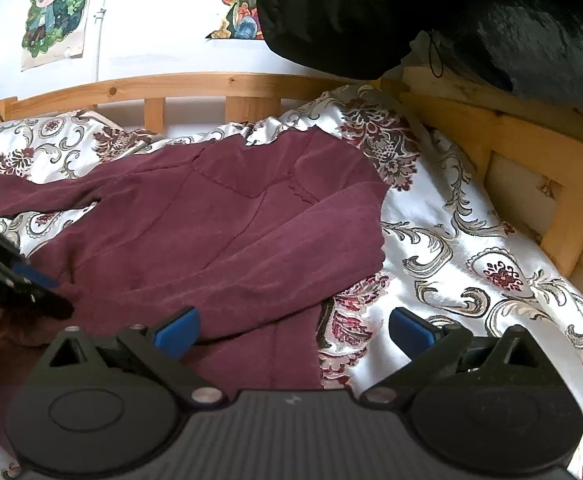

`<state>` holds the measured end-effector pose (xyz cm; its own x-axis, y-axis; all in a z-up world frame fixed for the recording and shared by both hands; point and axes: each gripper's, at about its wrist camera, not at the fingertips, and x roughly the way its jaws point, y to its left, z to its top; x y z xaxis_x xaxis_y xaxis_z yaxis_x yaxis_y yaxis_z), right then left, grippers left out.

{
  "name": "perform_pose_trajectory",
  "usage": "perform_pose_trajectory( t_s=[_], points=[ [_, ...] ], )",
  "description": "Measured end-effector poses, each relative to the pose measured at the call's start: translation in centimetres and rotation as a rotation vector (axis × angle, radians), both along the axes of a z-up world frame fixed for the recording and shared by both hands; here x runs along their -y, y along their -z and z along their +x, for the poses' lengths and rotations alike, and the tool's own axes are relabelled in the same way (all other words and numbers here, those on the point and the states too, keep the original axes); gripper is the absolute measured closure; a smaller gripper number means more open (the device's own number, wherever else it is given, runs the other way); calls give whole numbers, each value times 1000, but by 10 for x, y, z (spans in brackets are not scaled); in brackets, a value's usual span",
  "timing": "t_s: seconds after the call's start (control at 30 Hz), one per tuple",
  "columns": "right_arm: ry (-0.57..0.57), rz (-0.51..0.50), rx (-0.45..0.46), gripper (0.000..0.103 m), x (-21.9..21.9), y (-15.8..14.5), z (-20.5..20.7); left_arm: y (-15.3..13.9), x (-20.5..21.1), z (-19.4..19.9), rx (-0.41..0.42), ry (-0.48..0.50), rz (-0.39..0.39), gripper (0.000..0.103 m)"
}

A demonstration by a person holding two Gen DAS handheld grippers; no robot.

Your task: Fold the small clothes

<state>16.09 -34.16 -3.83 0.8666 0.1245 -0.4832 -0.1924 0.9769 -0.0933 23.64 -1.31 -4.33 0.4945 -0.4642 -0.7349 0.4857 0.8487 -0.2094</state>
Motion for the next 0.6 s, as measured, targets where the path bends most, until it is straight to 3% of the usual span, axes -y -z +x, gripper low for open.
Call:
perform_pose_trajectory(
  t_s=[0.17, 0.23, 0.3, 0.37, 0.5, 0.6],
  points=[
    [17, 18, -4, 1, 3, 0, 2, -31, 19, -58, 247, 99, 43, 91],
    [24, 22, -4, 1, 4, -1, 3, -37, 29, -77, 297, 175, 68, 91],
    [30, 25, -3, 1, 6, -1, 3, -35, 38, -89, 284, 251, 91, 89],
    [37, 22, 2, 1, 8, -3, 4, -30, 41, -95, 232, 294, 82, 80],
    [61, 10, 29, 1, 16, -6, 7, -13, 33, -88, 55, 293, -36, 70],
    [60, 8, 63, 1, 24, -7, 17, -9, 26, -88, -3, 269, -108, 50]
  ],
)
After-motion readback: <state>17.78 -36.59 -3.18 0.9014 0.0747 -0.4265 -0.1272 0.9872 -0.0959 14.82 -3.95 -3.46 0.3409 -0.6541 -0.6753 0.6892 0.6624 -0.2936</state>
